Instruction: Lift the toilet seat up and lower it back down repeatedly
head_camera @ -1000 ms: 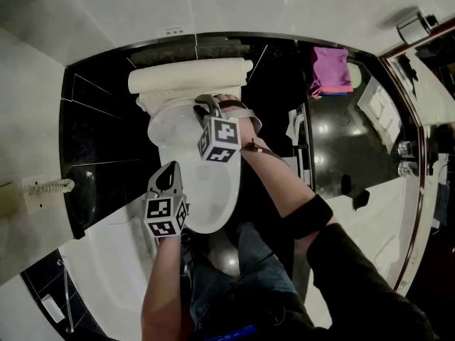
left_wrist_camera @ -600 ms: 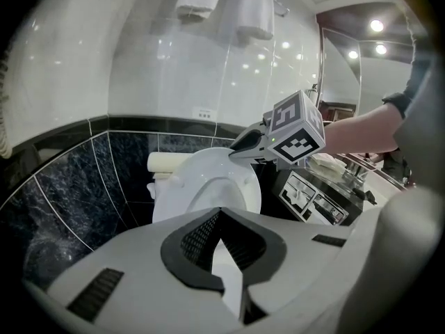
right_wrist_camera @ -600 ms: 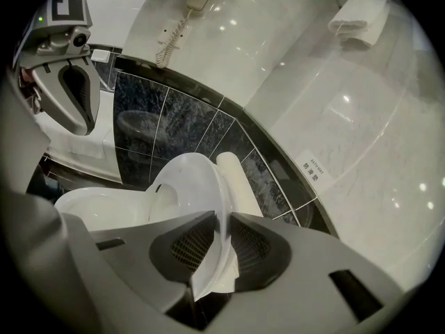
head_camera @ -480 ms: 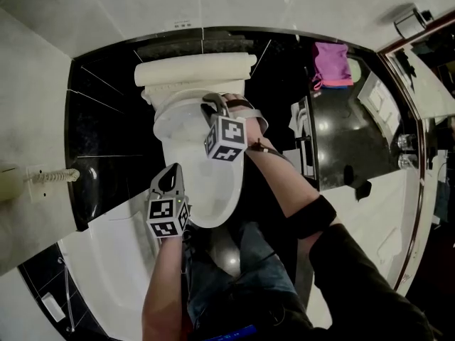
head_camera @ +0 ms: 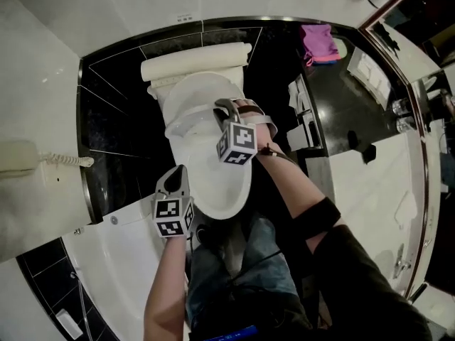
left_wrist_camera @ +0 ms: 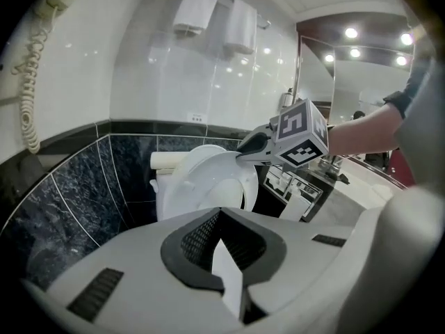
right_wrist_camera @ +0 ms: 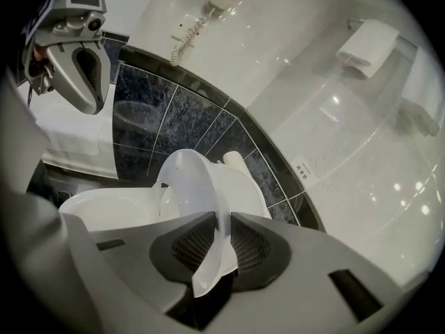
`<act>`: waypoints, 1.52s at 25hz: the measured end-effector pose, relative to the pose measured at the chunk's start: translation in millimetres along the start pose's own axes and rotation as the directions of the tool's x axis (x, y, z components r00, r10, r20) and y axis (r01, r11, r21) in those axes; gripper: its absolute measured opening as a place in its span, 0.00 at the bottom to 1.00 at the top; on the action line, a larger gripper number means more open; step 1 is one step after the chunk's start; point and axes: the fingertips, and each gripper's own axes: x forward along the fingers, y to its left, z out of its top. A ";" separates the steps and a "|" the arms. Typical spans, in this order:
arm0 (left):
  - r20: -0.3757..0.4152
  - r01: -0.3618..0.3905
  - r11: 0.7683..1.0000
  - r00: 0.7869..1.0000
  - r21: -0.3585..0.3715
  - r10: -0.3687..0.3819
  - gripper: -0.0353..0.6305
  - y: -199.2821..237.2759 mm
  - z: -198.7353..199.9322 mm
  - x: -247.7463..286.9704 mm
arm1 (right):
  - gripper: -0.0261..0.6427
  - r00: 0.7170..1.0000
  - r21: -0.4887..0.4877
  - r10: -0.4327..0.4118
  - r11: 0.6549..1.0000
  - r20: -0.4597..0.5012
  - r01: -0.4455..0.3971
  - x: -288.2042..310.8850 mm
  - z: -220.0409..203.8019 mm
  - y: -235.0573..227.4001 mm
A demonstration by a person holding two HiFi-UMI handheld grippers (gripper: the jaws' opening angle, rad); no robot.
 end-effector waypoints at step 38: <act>0.041 -0.006 1.000 0.999 0.020 0.006 0.03 -74.8 -181.0 25.7 | 0.18 0.991 -0.055 -0.122 0.991 0.058 0.126 -127.7 -48.6 273.5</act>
